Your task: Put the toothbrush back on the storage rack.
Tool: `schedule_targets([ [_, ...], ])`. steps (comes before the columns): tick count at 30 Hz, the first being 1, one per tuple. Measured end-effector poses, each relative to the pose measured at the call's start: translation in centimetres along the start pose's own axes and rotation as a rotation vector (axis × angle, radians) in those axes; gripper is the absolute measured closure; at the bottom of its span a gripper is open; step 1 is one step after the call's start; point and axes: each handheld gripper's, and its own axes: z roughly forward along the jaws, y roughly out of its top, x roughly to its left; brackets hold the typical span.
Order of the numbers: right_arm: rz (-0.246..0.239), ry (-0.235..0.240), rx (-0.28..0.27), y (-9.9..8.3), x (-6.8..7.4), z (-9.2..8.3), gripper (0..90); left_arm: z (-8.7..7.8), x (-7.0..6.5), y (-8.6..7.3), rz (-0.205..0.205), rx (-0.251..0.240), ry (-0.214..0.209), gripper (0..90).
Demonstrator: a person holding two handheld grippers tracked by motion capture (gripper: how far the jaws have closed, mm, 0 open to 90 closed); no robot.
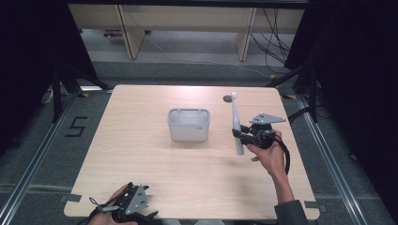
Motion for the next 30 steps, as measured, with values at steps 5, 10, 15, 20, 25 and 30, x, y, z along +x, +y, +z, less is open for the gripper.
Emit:
schedule_targets([
  [5, 0.027, 0.001, -0.074, 0.6, 0.2, 0.2, 66.5, 0.0, 0.0, 0.0, -0.002, -0.001, 0.001, 15.4],
  [10, 0.042, -0.01, -0.095, 1.1, 0.4, 0.6, 66.5, 0.0, 0.1, 0.0, -0.001, 0.002, 0.005, 15.4],
  [15, 0.047, -0.004, -0.111, 1.6, 0.6, 1.1, 66.5, 0.0, 0.1, 0.0, -0.007, -0.005, 0.012, 15.4],
  [20, 0.045, -0.006, -0.131, 2.3, 0.7, 1.4, 66.5, 0.0, 0.1, -0.1, -0.003, 0.004, 0.004, 15.4],
  [25, 0.056, -0.007, -0.15, 3.0, 0.9, 1.9, 66.4, 0.0, 0.1, -0.1, -0.008, -0.001, 0.004, 15.4],
  [30, 0.079, 0.015, -0.167, 4.2, 1.2, 2.4, 66.5, 0.0, 0.1, -0.1, -0.009, -0.004, 0.007, 15.4],
])
